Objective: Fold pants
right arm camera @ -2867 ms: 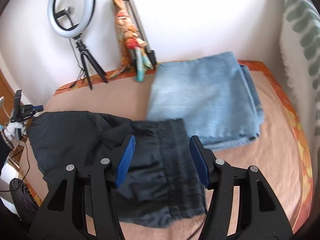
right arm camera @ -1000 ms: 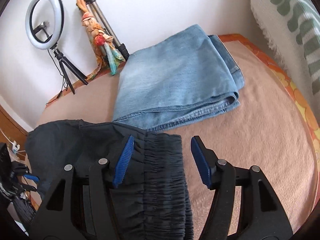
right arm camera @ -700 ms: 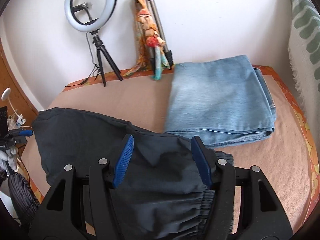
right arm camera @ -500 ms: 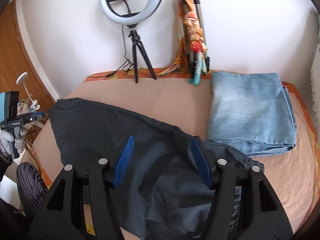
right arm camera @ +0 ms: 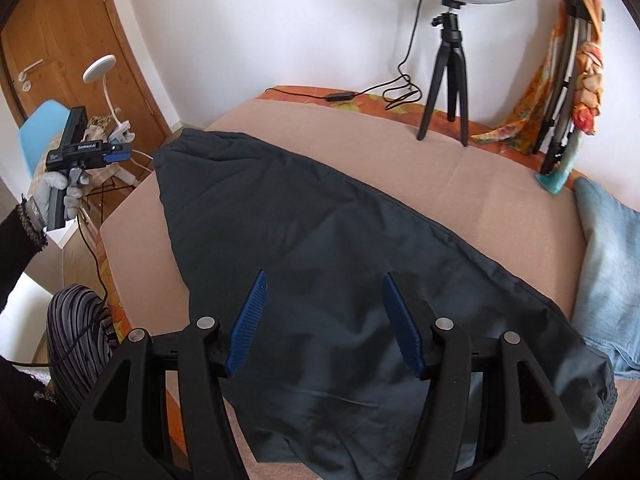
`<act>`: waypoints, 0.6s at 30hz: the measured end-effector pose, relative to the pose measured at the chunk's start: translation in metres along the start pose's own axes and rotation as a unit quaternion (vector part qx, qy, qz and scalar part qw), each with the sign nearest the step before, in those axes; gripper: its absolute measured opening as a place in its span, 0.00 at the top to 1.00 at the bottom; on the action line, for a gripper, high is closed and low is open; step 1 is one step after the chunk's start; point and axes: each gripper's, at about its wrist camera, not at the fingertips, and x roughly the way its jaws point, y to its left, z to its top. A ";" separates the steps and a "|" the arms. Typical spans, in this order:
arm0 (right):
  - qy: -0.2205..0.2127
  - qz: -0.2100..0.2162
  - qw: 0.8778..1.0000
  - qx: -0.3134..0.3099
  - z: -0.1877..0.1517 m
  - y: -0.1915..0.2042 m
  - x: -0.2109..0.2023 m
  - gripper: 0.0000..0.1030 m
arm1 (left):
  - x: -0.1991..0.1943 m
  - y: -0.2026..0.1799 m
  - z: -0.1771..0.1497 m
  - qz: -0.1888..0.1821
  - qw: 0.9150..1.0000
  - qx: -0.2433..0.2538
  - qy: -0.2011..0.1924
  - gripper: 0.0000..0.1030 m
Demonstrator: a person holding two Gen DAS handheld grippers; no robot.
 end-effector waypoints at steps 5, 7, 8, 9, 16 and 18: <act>0.009 0.026 0.999 -0.037 0.047 0.031 0.040 0.39 | 0.024 0.043 0.015 0.004 0.999 -0.036 0.001 0.51; 0.012 0.037 0.998 -0.056 0.070 0.044 0.059 0.39 | 0.034 0.055 0.019 0.005 0.999 -0.042 0.000 0.46; 0.013 0.041 0.997 -0.067 0.081 0.051 0.070 0.39 | 0.038 0.059 0.021 0.005 0.999 -0.046 0.001 0.46; 0.013 0.048 0.996 -0.076 0.091 0.057 0.080 0.39 | 0.043 0.064 0.023 0.001 0.999 -0.050 0.000 0.46; 0.032 0.081 0.985 -0.148 0.154 0.106 0.169 0.39 | 0.066 0.093 0.023 -0.025 0.996 -0.089 0.011 0.46; 0.041 0.089 0.982 -0.163 0.167 0.118 0.196 0.43 | 0.070 0.101 0.023 -0.037 0.994 -0.106 0.009 0.46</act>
